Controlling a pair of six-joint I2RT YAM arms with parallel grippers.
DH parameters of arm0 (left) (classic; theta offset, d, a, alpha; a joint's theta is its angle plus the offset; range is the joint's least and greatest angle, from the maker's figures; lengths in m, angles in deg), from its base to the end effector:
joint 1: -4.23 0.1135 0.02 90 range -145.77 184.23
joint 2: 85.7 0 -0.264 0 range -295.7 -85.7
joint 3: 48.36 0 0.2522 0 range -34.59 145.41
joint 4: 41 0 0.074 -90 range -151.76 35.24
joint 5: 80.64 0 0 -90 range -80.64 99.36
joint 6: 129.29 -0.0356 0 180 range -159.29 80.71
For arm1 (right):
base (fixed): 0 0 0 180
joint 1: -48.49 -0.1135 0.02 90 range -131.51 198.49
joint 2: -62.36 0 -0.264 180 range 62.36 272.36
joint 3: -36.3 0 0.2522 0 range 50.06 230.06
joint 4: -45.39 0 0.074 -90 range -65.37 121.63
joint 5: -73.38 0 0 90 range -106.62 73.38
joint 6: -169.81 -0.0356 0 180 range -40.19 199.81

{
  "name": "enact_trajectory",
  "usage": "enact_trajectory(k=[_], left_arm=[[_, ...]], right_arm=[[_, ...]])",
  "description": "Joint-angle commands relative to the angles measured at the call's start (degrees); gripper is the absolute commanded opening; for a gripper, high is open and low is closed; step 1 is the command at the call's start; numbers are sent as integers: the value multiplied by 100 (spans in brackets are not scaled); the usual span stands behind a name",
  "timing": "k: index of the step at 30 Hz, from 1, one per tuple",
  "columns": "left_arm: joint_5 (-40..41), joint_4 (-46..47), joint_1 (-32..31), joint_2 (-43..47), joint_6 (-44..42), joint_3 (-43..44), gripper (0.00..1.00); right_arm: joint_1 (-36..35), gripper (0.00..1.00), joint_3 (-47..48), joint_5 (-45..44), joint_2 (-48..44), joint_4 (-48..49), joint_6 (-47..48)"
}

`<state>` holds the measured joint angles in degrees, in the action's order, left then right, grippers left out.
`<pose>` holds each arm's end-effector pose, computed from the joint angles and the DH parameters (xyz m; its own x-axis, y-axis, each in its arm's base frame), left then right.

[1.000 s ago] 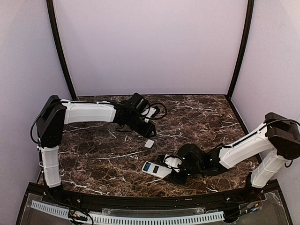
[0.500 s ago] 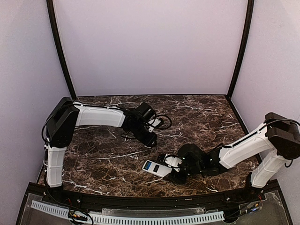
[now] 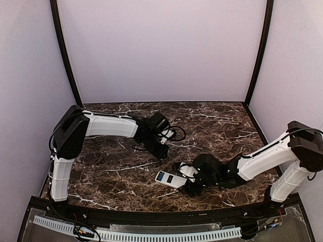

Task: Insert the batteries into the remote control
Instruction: Place the remote control without the battery cover at the center of the board, then pick up the battery cover from the center of the board.

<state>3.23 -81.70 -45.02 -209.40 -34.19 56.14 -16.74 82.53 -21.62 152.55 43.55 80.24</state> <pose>0.2971 -0.3506 0.1556 -0.6326 0.5987 -0.4913 0.7349 0.6643 -0.1366 0.1196 0.2518 0.1240 -0.2938 -0.6545 -0.6967 -0.8813 0.4677 -0.0677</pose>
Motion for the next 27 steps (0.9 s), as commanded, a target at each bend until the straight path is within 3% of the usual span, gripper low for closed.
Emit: enact_trajectory(k=[1,9,15,19,21,23,27], left_arm=[[193,-294,-13,-37,-50,129,22],[195,-427,-10,38,-56,219,2],[-191,-334,3,614,0,269,0],[-1396,-14,39,1253,12,39,0],[-2571,64,129,1512,-11,-98,0],[-3458,-108,212,1752,-256,-162,0],[-4304,-889,240,2265,-1326,-352,0]], right_arm=[[25,86,-132,-228,-227,6,-38],[27,99,-196,-405,-770,48,-34],[20,99,-461,-1277,-1966,421,-201],[22,99,-531,-1310,-2734,526,272],[23,99,-465,-1007,-3043,360,546],[19,99,-315,-609,-3261,75,803],[3,99,47,144,-3433,-492,1000]])
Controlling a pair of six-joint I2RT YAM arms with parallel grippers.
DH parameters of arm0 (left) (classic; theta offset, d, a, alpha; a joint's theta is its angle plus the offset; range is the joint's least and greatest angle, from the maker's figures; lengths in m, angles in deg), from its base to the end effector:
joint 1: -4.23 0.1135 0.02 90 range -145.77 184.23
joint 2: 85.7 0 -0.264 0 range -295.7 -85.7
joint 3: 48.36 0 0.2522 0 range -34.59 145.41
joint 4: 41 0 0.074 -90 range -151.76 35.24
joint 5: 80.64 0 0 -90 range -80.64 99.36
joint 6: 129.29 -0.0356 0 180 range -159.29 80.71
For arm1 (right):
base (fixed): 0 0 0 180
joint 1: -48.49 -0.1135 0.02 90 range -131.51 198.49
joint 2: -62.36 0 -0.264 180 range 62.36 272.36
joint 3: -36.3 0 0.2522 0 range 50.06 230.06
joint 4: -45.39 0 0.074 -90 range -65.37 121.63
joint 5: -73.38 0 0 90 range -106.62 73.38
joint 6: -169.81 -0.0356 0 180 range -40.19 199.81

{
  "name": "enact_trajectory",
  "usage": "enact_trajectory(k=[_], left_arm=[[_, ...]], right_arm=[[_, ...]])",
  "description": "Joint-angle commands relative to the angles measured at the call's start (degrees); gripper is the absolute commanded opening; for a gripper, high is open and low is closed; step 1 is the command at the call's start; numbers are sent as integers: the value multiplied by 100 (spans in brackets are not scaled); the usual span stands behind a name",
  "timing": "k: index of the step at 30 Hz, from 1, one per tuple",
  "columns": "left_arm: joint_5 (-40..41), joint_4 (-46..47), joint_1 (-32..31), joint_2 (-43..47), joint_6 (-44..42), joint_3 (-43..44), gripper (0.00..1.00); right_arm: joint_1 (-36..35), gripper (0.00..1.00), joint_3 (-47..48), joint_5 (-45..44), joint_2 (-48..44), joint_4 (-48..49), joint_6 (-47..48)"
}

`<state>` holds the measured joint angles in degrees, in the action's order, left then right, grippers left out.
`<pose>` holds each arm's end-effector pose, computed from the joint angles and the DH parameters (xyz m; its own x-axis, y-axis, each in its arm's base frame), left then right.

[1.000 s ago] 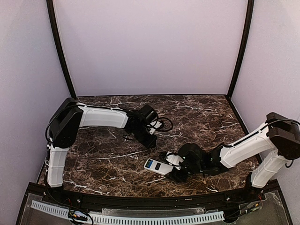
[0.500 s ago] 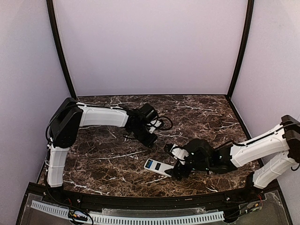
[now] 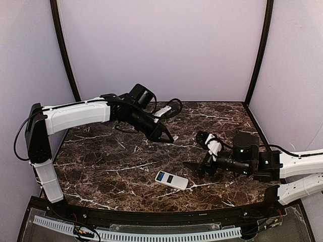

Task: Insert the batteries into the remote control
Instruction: Pick up the battery cover from the center of the board, then pass from the left arm to the right

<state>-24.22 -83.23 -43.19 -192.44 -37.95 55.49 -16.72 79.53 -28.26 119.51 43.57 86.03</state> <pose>0.2704 -0.3234 0.2801 -0.4998 0.5152 -0.6963 0.8661 0.2884 -0.4083 0.1014 0.2025 0.2451 -0.0256 -0.3084 -0.9509 -0.8153 0.5568 -0.1587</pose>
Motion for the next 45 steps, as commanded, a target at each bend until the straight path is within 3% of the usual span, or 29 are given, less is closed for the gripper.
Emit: enact_trajectory(k=[1,4,8,14,17,28,39,45], left_arm=[[-1671,-914,57,673,-1239,-345,0],[-2223,-980,57,1202,-1576,-732,1],[-3176,-874,55,1628,-1654,-1042,0],[-3927,-715,-105,1844,-1555,-1135,1],[-4188,-715,-236,1819,-1542,-1144,1],[-4339,-1377,-584,1631,-2070,-897,0],[-4353,-1440,-682,1475,-2109,-810,0],[-4394,-1448,-695,1431,-2133,-817,0]], right_arm=[[-8,99,406,1061,-164,-609,495],[-35,99,582,1790,-277,-863,741],[-63,94,891,2075,-320,-948,944],[-258,70,1426,2738,54,-1168,1178],[-426,63,1603,2793,264,-1176,1264],[-536,50,1782,3145,474,-1176,1376],[-737,28,1996,3459,719,-1176,1497],[-758,11,2055,3546,810,-1366,1531]])
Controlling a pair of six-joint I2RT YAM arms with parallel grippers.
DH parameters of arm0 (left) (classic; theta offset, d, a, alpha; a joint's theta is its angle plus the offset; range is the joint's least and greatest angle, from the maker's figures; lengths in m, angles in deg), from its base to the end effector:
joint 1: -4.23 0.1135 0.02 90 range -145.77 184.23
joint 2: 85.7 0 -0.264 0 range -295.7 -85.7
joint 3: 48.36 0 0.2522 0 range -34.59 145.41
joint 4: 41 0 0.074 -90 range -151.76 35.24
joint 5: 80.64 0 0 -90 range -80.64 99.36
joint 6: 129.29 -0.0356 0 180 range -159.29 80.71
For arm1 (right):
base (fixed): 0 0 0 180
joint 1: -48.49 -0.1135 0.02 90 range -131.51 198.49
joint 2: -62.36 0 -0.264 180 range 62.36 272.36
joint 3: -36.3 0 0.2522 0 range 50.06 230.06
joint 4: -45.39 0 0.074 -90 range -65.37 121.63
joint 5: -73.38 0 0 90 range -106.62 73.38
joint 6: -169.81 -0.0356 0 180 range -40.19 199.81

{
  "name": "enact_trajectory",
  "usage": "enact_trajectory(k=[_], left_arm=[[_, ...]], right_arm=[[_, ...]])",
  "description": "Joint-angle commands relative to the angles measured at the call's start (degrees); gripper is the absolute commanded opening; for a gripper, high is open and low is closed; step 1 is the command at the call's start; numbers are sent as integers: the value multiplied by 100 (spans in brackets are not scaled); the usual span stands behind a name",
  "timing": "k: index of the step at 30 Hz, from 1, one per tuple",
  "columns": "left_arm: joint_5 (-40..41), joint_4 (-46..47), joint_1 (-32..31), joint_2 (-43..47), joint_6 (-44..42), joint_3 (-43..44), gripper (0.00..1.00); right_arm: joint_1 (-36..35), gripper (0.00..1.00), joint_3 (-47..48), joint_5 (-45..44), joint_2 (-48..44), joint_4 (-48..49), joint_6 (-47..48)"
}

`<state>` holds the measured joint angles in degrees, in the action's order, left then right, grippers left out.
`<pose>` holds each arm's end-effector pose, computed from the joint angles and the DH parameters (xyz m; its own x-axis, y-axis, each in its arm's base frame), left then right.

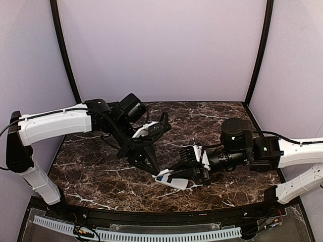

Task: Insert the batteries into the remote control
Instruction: Pass from the left arm to the right, then pass from the right arm to the left

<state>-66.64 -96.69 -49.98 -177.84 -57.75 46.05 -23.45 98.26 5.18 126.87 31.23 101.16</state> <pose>0.1656 -0.2888 0.3210 -0.2762 0.5141 -0.8120 0.6556 -0.5170 -0.5504 0.0683 0.2521 0.3098 0.2785 -0.2363 -0.9309 -0.9573 -0.1464 -0.2492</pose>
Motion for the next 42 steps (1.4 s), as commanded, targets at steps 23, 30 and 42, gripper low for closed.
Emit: enact_trajectory(k=[23,30,42], left_arm=[[5534,2772,385,3037,-1314,-2474,81],[5856,2453,156,2730,-1833,-2578,78],[3767,4498,153,1701,1386,-3037,53]], right_arm=[[1500,0,-121,1127,280,-422,-1966],[1739,0,-237,1628,707,-356,-2039],[1850,0,-150,1775,1427,-82,-2113]])
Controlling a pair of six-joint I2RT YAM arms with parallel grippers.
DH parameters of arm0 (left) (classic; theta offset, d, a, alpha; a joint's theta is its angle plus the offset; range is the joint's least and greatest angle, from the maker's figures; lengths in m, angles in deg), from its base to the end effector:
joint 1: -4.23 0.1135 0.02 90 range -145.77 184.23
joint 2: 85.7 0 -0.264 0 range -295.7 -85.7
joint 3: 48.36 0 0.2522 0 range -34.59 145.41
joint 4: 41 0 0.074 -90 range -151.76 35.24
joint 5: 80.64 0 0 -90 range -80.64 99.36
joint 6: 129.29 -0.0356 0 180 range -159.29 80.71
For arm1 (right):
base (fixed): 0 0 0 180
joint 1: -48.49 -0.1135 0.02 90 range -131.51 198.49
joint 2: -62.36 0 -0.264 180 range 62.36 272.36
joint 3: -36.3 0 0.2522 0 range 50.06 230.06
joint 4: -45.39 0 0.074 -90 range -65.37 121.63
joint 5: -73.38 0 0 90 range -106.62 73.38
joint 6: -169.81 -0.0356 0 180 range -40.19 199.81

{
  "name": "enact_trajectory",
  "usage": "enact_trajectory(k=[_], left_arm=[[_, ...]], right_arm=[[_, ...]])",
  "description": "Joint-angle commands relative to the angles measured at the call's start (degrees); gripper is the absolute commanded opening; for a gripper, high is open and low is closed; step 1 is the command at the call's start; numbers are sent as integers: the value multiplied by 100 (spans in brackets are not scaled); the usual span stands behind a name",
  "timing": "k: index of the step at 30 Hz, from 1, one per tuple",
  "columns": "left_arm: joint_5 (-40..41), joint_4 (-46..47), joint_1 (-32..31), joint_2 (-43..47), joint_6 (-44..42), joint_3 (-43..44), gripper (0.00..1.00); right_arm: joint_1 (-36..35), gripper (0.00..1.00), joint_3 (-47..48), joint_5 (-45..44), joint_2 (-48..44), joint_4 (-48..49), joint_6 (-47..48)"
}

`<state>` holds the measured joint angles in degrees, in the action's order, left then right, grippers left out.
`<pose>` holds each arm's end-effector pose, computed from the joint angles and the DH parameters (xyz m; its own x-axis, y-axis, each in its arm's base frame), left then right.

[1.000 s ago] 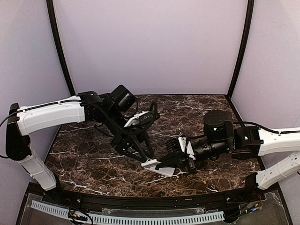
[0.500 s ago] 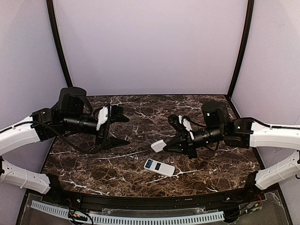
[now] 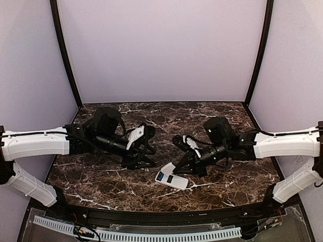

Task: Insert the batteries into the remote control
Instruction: Pass from the right arm to the left

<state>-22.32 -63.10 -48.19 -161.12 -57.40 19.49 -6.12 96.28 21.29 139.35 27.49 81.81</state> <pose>0.1646 -0.2445 0.2841 0.0092 0.4218 -0.9067 0.9994 0.0276 0.0230 0.1475 0.2454 0.2385 -0.2986 -0.4679 -0.8318 -0.9460 0.0299 0.3228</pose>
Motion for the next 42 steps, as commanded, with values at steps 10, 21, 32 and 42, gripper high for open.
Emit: enact_trajectory(k=[10,21,32,42], left_arm=[[-1158,2228,-31,-732,2882,-729,45],[-1328,3119,-21,-1100,3268,-1277,38],[-1530,3607,-18,-1432,3392,-1368,19],[-1830,4573,115,-1575,4198,-1642,0]], right_arm=[[166,0,70,627,505,590,-159],[288,0,201,1071,1061,688,-162],[327,0,308,1542,1338,818,-177],[592,45,135,1104,1090,959,-289]])
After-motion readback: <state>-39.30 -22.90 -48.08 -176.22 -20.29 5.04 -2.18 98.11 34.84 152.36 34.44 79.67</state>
